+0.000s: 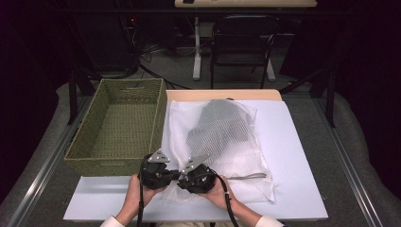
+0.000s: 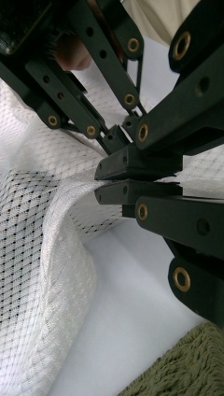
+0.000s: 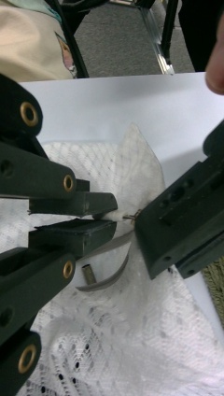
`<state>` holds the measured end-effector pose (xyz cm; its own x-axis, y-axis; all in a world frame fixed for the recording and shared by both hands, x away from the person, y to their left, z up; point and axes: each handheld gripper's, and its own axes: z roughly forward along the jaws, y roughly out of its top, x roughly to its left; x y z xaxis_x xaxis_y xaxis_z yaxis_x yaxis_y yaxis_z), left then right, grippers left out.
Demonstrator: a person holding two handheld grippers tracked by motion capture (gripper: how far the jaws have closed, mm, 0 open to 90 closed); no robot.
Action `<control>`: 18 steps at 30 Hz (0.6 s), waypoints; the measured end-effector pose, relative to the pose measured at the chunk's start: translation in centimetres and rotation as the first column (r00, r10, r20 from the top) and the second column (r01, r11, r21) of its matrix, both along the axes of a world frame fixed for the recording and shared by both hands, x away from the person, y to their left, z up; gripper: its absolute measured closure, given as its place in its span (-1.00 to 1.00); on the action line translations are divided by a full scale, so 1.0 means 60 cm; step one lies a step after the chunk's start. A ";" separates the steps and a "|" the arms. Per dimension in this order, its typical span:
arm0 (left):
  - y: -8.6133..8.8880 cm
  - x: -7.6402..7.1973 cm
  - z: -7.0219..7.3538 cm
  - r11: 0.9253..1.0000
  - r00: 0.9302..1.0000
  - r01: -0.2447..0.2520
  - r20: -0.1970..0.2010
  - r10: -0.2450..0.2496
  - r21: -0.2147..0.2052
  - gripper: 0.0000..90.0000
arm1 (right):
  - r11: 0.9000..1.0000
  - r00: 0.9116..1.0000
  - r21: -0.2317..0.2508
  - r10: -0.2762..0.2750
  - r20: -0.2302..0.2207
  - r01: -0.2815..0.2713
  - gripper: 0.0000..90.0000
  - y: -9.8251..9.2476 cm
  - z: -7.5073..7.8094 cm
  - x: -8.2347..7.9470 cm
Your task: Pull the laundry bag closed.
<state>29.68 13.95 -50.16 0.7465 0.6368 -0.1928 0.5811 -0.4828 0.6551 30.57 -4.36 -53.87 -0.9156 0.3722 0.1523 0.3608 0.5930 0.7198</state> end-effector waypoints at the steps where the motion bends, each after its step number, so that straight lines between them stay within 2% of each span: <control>1: 0.000 -0.001 0.000 1.000 1.000 -0.002 0.000 0.002 -0.009 0.94 | 1.000 1.000 0.004 -0.002 -0.005 0.003 0.84 0.001 0.000 0.001; 2: 0.000 -0.001 0.000 1.000 1.000 -0.004 -0.002 0.004 -0.021 0.94 | 1.000 1.000 0.009 -0.002 -0.004 0.002 0.83 0.002 -0.001 0.001; 4: -0.002 -0.003 0.001 1.000 1.000 -0.003 0.005 0.003 -0.014 0.94 | 1.000 1.000 0.015 0.000 -0.015 0.000 0.85 0.002 -0.001 0.001; 8: -0.001 -0.004 0.001 1.000 1.000 0.000 0.012 0.000 -0.007 0.94 | 1.000 1.000 0.009 0.004 -0.007 -0.003 0.91 0.000 0.001 0.002; 13: 0.004 -0.011 -0.002 1.000 1.000 0.009 0.020 -0.009 0.018 0.96 | 1.000 1.000 -0.027 0.002 -0.019 -0.003 0.92 0.000 0.000 0.000; 18: 0.007 -0.016 -0.002 1.000 1.000 0.012 0.023 -0.012 0.020 0.96 | 0.998 0.999 -0.056 -0.011 -0.034 0.009 0.92 0.000 0.002 0.001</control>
